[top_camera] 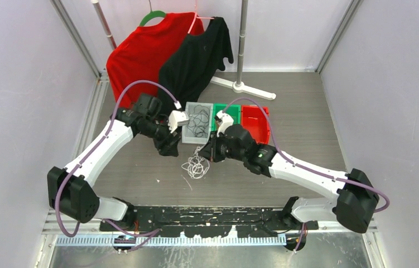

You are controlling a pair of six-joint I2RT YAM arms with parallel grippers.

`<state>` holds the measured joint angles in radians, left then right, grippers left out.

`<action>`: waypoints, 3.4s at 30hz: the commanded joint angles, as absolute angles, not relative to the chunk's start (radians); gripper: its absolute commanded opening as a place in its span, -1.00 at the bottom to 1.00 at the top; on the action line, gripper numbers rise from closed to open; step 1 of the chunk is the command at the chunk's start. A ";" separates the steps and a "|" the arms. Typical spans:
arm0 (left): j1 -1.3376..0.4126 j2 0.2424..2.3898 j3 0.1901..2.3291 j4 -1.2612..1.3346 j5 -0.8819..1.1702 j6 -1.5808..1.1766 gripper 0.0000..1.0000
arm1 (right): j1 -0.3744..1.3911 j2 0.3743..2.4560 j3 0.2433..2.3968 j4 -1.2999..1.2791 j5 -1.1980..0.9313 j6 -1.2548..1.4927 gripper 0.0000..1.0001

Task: Untangle the cables
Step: Untie the cable.

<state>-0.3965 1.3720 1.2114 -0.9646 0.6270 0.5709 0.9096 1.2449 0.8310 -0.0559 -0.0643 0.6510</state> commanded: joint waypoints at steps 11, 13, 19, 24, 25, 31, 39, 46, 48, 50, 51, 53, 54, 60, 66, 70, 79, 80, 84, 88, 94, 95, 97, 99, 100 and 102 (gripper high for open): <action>-0.521 1.358 1.170 -1.007 0.596 0.603 0.34 | 0.911 1.214 0.862 -0.258 -0.040 0.590 -0.98; -0.525 1.356 1.140 -0.990 0.548 0.616 0.35 | 0.911 1.224 0.887 -0.377 0.046 0.583 -0.96; -0.549 1.364 1.092 -0.956 0.567 0.641 0.36 | 0.911 1.129 0.810 -0.470 0.135 0.622 -0.12; -0.652 1.417 1.082 -0.883 0.511 0.613 0.39 | 0.911 1.127 0.839 -0.541 0.194 0.630 0.16; -0.663 1.431 1.088 -0.868 0.497 0.595 0.42 | 0.911 1.123 0.846 -0.555 0.212 0.627 0.16; -0.670 1.563 1.167 -0.802 0.446 0.532 0.50 | 0.904 1.038 0.837 -0.580 0.293 0.653 0.12; -0.673 1.757 1.335 -0.726 0.474 0.457 0.35 | 0.897 0.897 0.787 -0.613 0.370 0.706 0.00; -0.698 1.830 1.357 -0.689 0.502 0.409 0.27 | 0.895 0.852 0.772 -0.632 0.400 0.721 -0.11; -0.704 1.841 1.342 -0.671 0.502 0.404 0.23 | 0.896 0.840 0.766 -0.630 0.405 0.724 -0.15; -0.710 1.854 1.327 -0.648 0.488 0.398 0.15 | 0.896 0.826 0.757 -0.625 0.412 0.728 -0.19; -0.711 1.858 1.322 -0.634 0.477 0.393 0.11 | 0.895 0.819 0.752 -0.623 0.413 0.731 -0.20; -0.713 1.868 1.316 -0.613 0.467 0.385 0.05 | 0.896 0.810 0.742 -0.621 0.419 0.742 -0.23; -0.713 1.873 1.316 -0.606 0.463 0.381 0.03 | 0.896 0.805 0.737 -0.619 0.420 0.748 -0.25; -0.722 1.880 1.309 -0.605 0.477 0.362 -0.06 | 0.895 0.782 0.709 -0.604 0.429 0.773 -0.32; -0.732 1.854 1.291 -0.599 0.435 0.359 -0.24 | 0.895 0.767 0.706 -0.594 0.433 0.778 -0.38; -0.732 1.807 1.327 -0.655 0.485 0.350 0.04 | 0.895 0.761 0.699 -0.587 0.423 0.783 -0.38; -0.734 1.807 1.292 -0.652 0.436 0.388 0.10 | 0.895 0.738 0.692 -0.590 0.415 0.792 -0.39; -0.735 1.812 1.284 -0.640 0.421 0.395 0.09 | 0.896 0.733 0.691 -0.590 0.415 0.793 -0.39; -0.736 1.835 1.268 -0.609 0.383 0.404 0.05 | 0.896 0.720 0.690 -0.599 0.418 0.796 -0.39; -0.739 1.851 1.271 -0.577 0.349 0.408 -0.03 | 0.896 0.713 0.689 -0.601 0.419 0.805 -0.42; -0.744 1.855 1.262 -0.563 0.355 0.406 -0.23 | 0.896 0.712 0.687 -0.592 0.420 0.814 -0.49; -0.748 1.852 1.253 -0.556 0.358 0.405 -0.25 | 0.895 0.712 0.687 -0.591 0.420 0.815 -0.50; -0.752 1.848 1.239 -0.548 0.363 0.399 -0.27 | 0.896 0.713 0.686 -0.588 0.422 0.816 -0.51; -0.756 1.840 1.228 -0.547 0.369 0.390 -0.27 | 0.896 0.713 0.688 -0.587 0.422 0.816 -0.52; -0.760 1.835 1.222 -0.547 0.371 0.387 -0.27 | 0.896 0.713 0.688 -0.587 0.422 0.816 -0.52; -0.766 1.820 1.214 -0.548 0.373 0.382 -0.27 | 0.896 0.712 0.689 -0.588 0.423 0.816 -0.54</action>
